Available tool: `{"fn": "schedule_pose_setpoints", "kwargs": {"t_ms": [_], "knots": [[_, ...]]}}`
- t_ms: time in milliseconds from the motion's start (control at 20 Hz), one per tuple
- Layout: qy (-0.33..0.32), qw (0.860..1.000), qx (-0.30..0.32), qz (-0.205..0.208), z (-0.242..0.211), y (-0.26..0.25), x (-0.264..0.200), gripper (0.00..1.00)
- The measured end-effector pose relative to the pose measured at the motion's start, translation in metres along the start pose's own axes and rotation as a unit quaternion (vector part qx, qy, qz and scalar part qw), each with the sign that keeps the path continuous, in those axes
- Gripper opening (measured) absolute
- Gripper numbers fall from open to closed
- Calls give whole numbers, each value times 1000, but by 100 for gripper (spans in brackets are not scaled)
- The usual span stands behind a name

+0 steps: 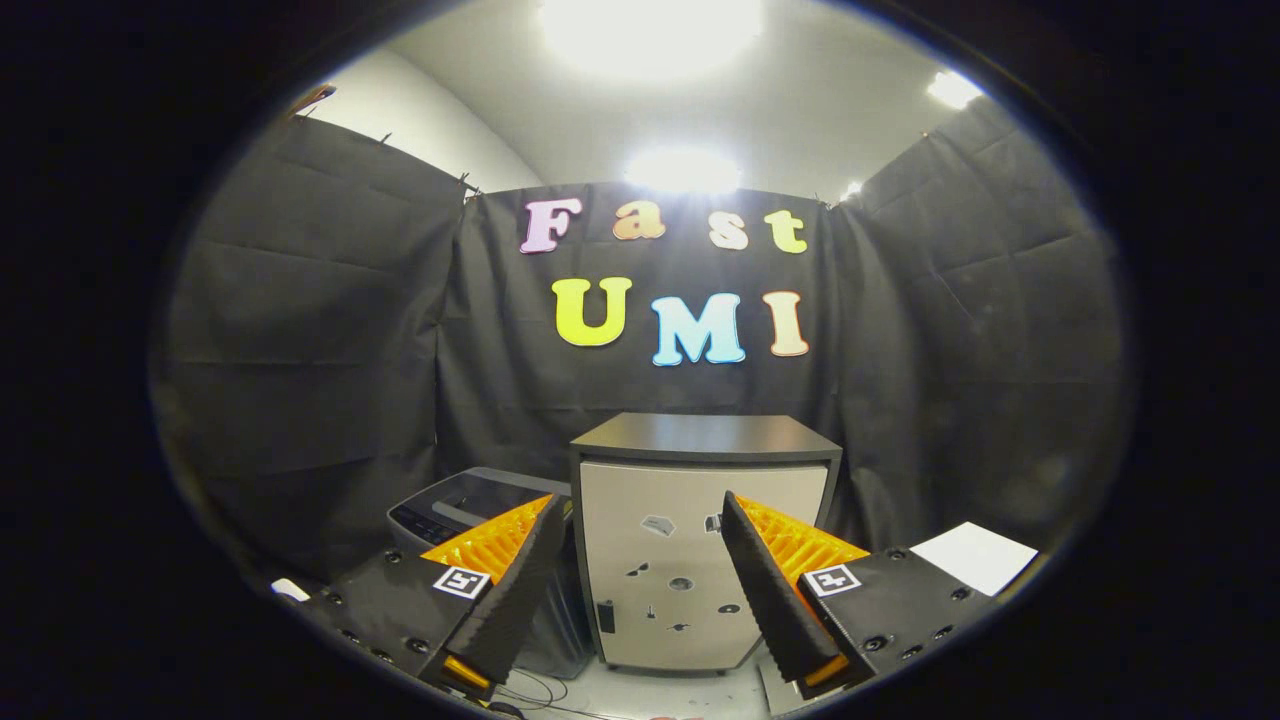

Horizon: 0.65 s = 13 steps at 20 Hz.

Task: Put the clothes into the washing machine and then close the washing machine lid.

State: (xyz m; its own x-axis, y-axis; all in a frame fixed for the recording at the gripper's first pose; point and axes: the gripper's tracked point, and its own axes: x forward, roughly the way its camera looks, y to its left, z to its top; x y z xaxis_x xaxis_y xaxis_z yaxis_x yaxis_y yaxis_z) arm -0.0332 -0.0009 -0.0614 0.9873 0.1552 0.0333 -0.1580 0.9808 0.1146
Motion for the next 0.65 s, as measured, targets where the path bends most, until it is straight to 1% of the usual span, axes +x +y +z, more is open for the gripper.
{"fn": "schedule_pose_setpoints", "kwargs": {"t_ms": [300, 650], "knots": [[5, 1000, 6, -3, 11, -12, -6, 98], [12, 1000, 11, -4, 13, -19, -5, 98]]}}
